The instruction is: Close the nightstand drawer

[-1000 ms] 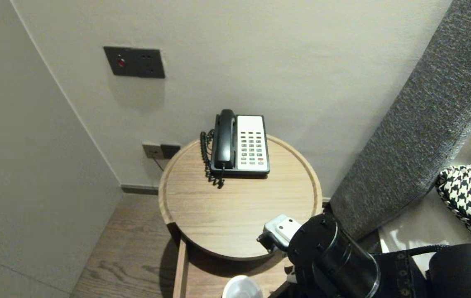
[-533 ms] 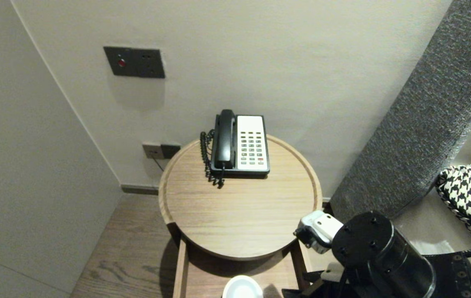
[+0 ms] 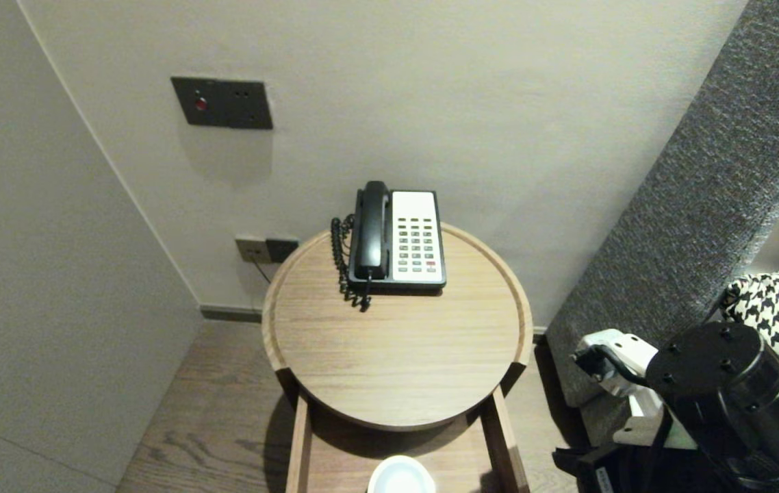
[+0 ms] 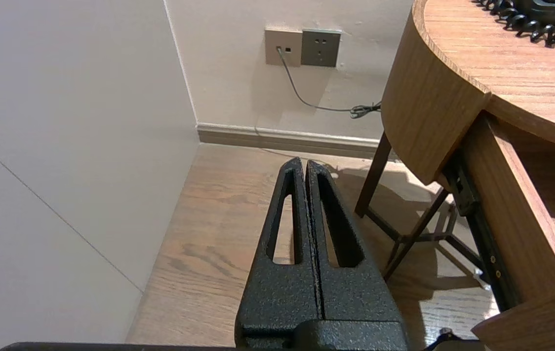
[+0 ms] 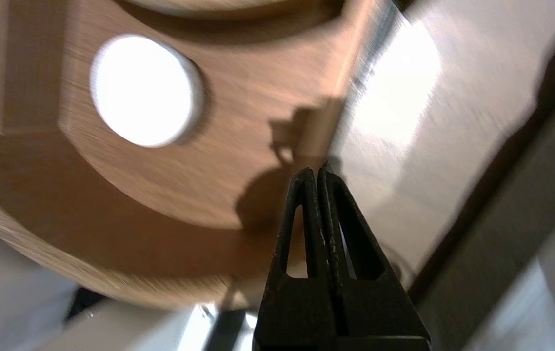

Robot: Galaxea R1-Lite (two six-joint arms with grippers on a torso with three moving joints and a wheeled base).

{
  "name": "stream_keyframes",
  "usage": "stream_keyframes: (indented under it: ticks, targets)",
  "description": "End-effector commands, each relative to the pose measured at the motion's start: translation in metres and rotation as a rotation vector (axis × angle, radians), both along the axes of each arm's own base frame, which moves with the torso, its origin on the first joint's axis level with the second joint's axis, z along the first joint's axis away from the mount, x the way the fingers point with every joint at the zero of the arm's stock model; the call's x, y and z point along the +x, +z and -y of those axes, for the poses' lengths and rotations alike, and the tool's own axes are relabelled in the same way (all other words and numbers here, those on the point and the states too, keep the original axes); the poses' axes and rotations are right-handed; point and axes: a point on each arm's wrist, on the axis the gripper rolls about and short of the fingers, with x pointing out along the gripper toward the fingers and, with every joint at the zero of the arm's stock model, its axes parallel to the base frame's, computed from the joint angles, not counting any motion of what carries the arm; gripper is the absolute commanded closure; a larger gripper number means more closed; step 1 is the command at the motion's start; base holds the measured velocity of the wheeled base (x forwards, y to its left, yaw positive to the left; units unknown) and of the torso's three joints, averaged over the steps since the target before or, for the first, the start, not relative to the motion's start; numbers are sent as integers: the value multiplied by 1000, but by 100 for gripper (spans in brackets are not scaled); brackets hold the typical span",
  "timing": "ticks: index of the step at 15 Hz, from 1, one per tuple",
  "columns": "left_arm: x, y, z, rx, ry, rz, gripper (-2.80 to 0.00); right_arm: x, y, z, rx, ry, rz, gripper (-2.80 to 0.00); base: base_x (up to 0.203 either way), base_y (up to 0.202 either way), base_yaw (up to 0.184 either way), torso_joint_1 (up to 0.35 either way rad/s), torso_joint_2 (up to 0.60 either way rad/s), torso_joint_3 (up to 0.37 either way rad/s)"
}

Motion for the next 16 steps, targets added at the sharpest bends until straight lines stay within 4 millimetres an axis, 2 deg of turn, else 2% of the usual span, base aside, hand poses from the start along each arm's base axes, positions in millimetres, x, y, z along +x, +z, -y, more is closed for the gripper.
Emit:
stream_keyframes:
  ticks: [1, 4, 7, 11, 16]
  targets:
    - [0, 0, 0, 0, 1, 2, 0, -10, 6, 17, -6, -32, -22, 0, 0, 0, 0, 0, 0, 0]
    - [0, 0, 0, 0, 1, 2, 0, -32, -1, 39, -52, -10, -130, 0, 0, 0, 0, 0, 0, 0]
    - [0, 0, 0, 0, 1, 2, 0, -43, -18, 48, -119, 8, -217, 0, 0, 0, 0, 0, 0, 0]
    - [0, 0, 0, 0, 1, 2, 0, -48, -32, 50, -129, 57, -305, 0, 0, 0, 0, 0, 0, 0]
    - [0, 0, 0, 0, 1, 2, 0, -41, -46, 39, -162, 91, -403, 0, 0, 0, 0, 0, 0, 0]
